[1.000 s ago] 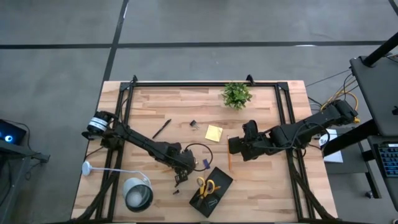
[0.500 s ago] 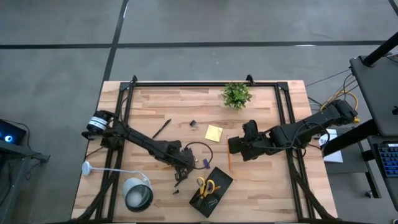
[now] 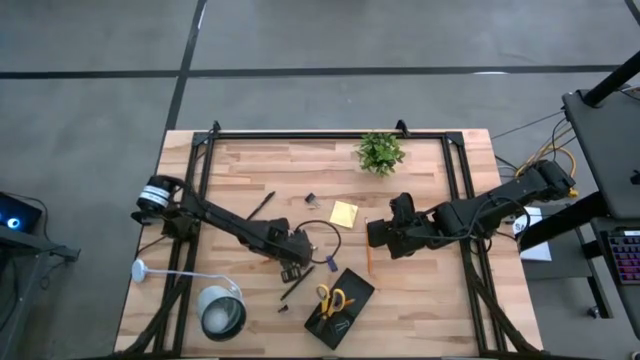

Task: Pick and place office supplies into organizer
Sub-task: Put the left pencil into the desk organizer

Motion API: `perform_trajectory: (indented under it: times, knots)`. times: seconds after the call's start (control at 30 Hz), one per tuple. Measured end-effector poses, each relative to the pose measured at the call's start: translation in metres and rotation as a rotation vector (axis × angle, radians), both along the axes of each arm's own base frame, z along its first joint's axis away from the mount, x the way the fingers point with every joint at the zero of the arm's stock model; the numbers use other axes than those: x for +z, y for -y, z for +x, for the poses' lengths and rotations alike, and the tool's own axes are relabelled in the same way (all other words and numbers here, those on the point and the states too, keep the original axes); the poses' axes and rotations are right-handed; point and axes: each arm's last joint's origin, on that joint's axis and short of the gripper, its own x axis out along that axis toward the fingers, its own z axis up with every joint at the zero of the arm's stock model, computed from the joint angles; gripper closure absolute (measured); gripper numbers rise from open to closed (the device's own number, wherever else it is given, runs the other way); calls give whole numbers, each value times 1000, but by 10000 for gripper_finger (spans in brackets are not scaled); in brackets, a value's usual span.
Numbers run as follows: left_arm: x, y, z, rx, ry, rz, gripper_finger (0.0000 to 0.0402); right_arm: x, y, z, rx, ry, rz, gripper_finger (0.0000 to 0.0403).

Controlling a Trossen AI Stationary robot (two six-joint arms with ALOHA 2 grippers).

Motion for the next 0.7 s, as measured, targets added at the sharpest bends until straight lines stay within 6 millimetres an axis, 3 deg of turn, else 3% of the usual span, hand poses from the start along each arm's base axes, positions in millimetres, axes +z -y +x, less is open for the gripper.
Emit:
perform_trajectory:
  times: [0.17,0.53,0.7]
  knots:
    - [16,-3,-1,16,63,7,398,0,0,0,-1,0,1,168]
    - [18,-4,-3,7,48,-18,401,0,0,1,37,-10,-14,168]
    - [24,-3,-6,-12,52,-74,401,2,-6,6,305,-44,5,168]
